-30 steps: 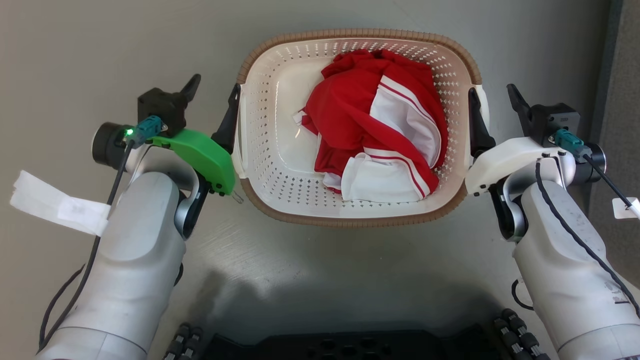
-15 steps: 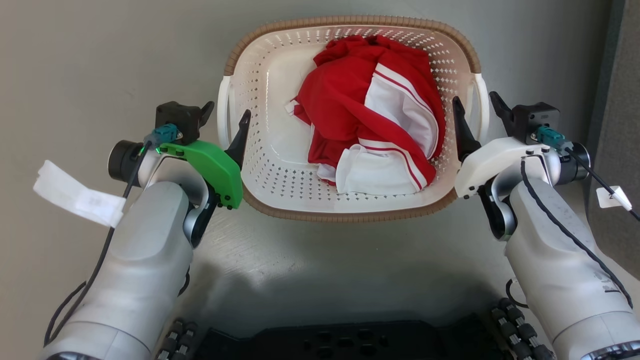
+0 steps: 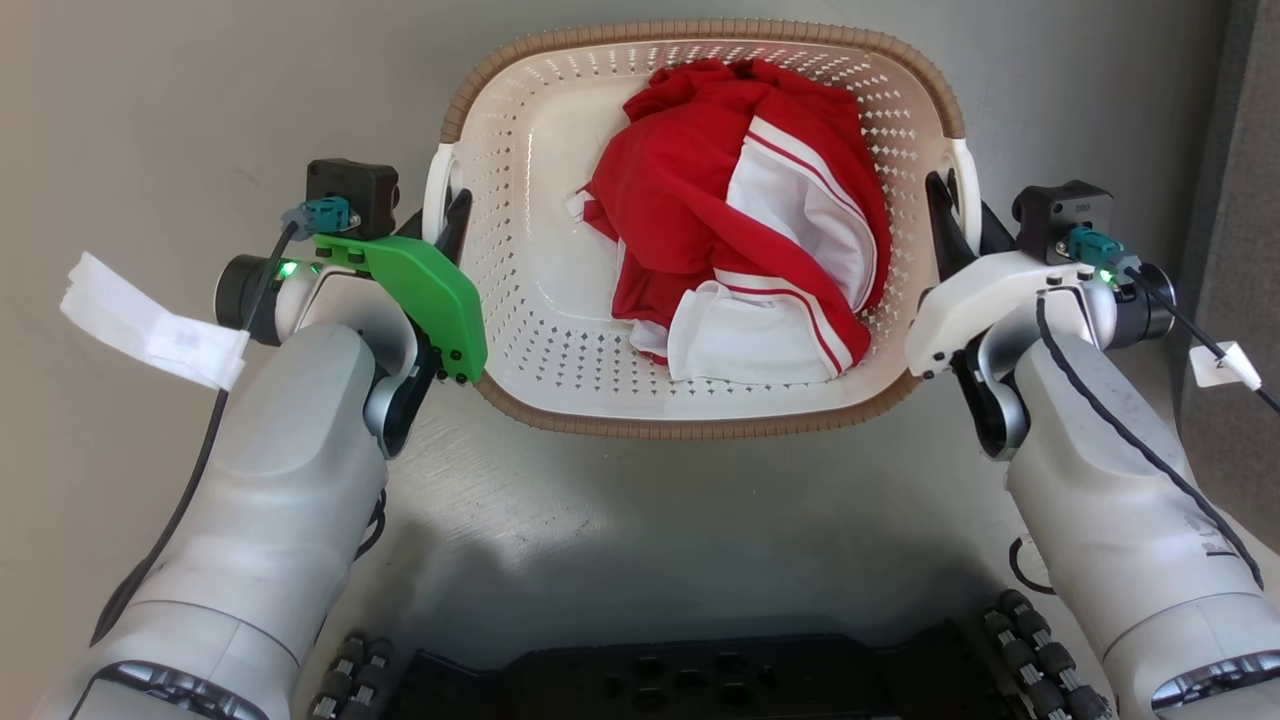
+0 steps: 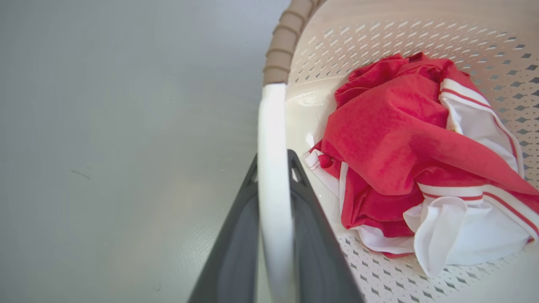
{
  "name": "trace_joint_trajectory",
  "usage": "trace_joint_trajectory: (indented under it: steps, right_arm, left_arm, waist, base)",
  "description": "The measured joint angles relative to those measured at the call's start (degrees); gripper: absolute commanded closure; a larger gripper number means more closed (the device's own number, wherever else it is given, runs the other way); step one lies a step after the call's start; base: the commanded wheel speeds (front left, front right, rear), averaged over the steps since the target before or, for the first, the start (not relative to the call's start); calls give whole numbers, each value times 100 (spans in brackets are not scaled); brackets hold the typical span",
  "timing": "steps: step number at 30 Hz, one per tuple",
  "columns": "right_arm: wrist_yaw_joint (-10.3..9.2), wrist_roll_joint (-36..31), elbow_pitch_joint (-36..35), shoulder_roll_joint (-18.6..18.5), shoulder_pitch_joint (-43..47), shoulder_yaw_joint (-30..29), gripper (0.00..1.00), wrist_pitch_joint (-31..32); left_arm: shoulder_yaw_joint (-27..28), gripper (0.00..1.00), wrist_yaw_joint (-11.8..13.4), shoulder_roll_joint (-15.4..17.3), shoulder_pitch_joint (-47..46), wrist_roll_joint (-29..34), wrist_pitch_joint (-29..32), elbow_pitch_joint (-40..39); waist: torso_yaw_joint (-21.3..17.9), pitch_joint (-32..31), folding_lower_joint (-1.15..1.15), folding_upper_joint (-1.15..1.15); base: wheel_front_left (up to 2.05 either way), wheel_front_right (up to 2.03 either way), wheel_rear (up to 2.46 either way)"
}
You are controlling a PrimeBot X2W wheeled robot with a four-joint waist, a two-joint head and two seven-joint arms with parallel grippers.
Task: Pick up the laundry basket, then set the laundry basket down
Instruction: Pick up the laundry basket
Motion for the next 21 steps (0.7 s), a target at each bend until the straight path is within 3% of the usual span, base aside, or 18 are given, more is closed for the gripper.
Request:
trace_joint_trajectory:
  steps: [21]
  right_arm:
    - [123,310,609,27,-125,156,100,0]
  left_arm:
    - [-480,100,4,-1,-38,-742,71,358]
  waist:
    - [35,-420,0,0]
  base:
    - [0,0,0]
